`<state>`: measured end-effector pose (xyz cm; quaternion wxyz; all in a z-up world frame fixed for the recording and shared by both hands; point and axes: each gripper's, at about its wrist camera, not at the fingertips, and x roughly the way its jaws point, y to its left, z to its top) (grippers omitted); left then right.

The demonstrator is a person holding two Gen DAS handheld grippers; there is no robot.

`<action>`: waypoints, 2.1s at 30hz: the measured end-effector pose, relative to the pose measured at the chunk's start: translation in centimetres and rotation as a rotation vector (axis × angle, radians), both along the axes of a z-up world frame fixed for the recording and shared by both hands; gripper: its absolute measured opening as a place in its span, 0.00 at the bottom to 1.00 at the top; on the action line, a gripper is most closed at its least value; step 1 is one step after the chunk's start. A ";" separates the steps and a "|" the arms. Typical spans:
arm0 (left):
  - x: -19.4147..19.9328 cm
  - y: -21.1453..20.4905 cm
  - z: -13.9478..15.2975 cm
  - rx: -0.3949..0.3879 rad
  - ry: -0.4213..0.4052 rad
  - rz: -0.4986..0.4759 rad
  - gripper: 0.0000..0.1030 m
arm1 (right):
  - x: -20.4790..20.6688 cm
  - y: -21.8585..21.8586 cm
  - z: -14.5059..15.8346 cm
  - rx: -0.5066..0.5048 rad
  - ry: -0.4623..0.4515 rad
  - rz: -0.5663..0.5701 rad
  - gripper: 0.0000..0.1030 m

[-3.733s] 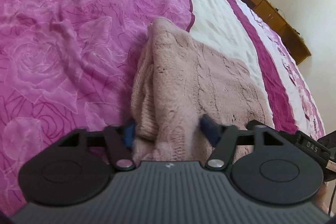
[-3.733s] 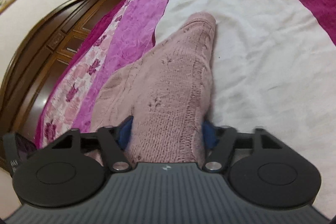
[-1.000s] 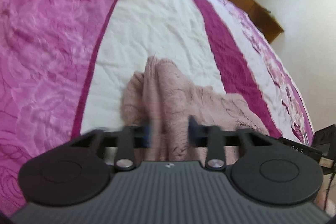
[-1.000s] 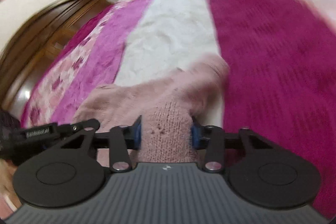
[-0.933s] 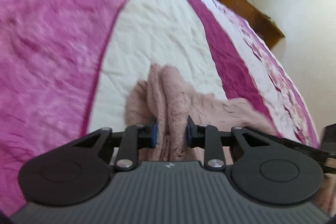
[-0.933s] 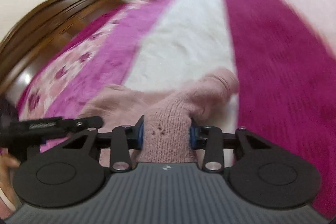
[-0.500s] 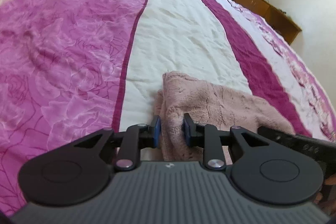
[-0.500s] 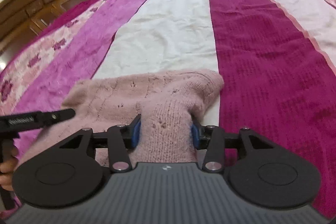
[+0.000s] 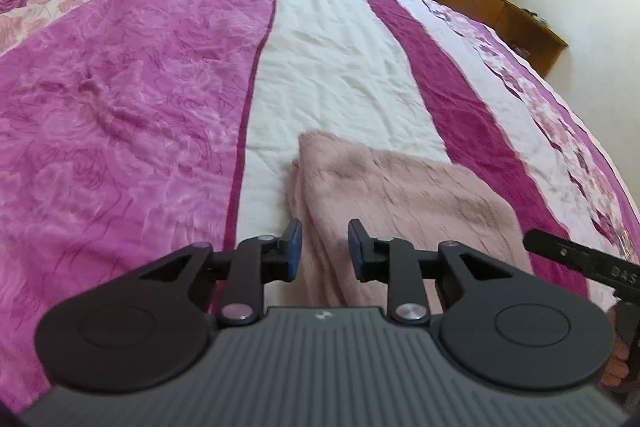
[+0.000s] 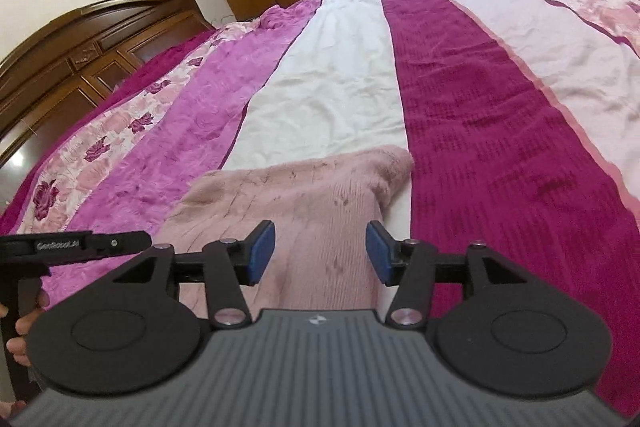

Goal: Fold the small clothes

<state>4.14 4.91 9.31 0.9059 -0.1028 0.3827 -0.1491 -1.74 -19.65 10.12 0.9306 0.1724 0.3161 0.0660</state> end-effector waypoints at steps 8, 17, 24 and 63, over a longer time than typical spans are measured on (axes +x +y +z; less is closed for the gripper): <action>-3.6 -0.7 -0.7 0.031 0.008 -0.045 0.33 | -3.5 1.6 -1.1 0.010 0.020 0.012 0.57; -3.7 -0.8 -2.2 0.105 0.013 -0.004 0.43 | -3.5 3.2 -3.0 -0.093 0.027 -0.008 0.57; -5.6 -1.0 -0.7 0.100 0.008 0.013 0.44 | -5.1 2.8 -1.1 -0.058 0.011 -0.028 0.59; -10.1 -6.4 -5.2 0.317 0.110 0.038 0.57 | -9.3 4.9 -4.9 -0.113 0.149 -0.042 0.77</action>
